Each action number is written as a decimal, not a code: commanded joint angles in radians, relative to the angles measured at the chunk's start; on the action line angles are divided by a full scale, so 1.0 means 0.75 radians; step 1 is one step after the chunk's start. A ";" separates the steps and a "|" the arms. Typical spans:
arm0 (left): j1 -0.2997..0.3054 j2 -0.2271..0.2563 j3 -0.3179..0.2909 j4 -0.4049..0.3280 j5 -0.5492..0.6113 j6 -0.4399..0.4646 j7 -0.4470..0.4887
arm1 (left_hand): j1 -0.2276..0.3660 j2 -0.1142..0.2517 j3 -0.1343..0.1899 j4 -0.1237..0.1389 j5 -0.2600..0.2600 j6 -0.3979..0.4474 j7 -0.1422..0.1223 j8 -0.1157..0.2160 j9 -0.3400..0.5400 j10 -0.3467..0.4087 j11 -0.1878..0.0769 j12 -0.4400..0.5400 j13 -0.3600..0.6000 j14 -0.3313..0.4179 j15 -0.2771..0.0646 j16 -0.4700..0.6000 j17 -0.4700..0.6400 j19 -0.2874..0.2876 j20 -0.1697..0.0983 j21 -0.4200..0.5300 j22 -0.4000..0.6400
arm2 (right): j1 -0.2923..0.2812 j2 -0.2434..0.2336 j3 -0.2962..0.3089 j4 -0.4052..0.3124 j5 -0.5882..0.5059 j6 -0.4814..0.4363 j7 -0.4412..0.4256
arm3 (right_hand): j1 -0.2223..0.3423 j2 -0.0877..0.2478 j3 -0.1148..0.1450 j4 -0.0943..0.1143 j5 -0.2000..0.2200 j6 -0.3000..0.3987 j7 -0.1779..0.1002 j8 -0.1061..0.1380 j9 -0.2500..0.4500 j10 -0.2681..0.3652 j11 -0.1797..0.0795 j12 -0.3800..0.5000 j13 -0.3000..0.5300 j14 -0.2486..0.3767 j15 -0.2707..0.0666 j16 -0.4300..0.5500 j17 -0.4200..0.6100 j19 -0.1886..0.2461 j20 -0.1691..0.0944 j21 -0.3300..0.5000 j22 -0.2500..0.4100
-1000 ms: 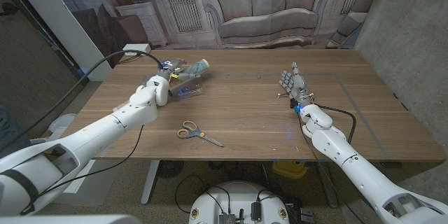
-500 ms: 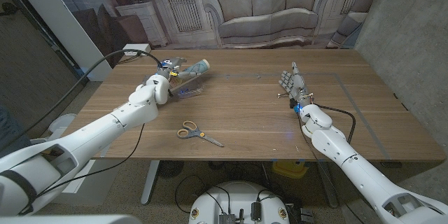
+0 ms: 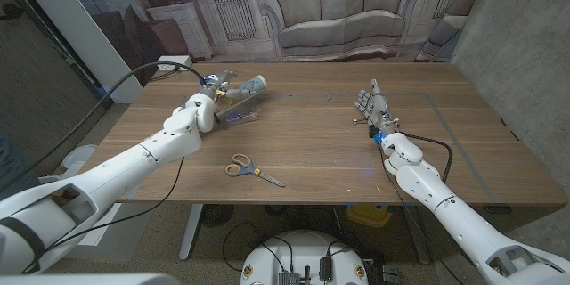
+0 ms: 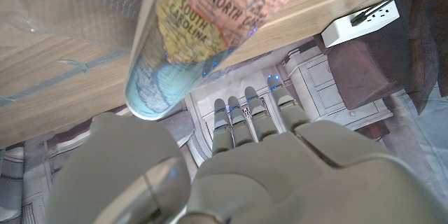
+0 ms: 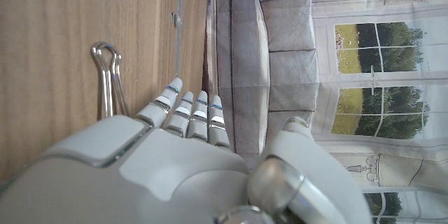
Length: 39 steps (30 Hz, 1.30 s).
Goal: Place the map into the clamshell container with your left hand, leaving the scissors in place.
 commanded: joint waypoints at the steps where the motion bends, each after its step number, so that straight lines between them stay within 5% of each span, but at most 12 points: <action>1: 0.001 0.020 -0.009 -0.053 0.004 0.019 -0.005 | -0.002 -0.002 0.001 -0.012 0.010 -0.002 -0.002 0.011 0.004 -0.005 0.000 0.007 0.003 -0.001 -0.001 0.008 0.002 -0.006 0.000 -0.009 0.001 | 0.000 0.002 0.004 0.009 0.008 0.011 0.014 | -0.001 0.006 0.001 -0.005 0.003 0.002 -0.005 -0.002 0.007 0.014 0.001 0.002 0.007 0.008 0.002 -0.001 0.005 0.017 -0.002 -0.004 0.003; 39: 0.002 0.056 -0.048 -0.143 0.045 0.041 -0.032 | -0.003 -0.002 0.007 -0.021 0.022 0.001 -0.005 0.021 0.003 -0.007 -0.001 0.017 0.000 -0.004 0.002 0.015 -0.002 -0.014 -0.002 -0.010 0.000 | -0.032 -0.032 0.008 -0.078 -0.024 0.017 -0.019 | -0.002 0.009 0.000 -0.007 0.002 0.002 -0.006 -0.002 0.007 0.015 0.000 0.002 0.007 0.010 0.002 -0.001 0.005 0.021 -0.001 -0.014 0.004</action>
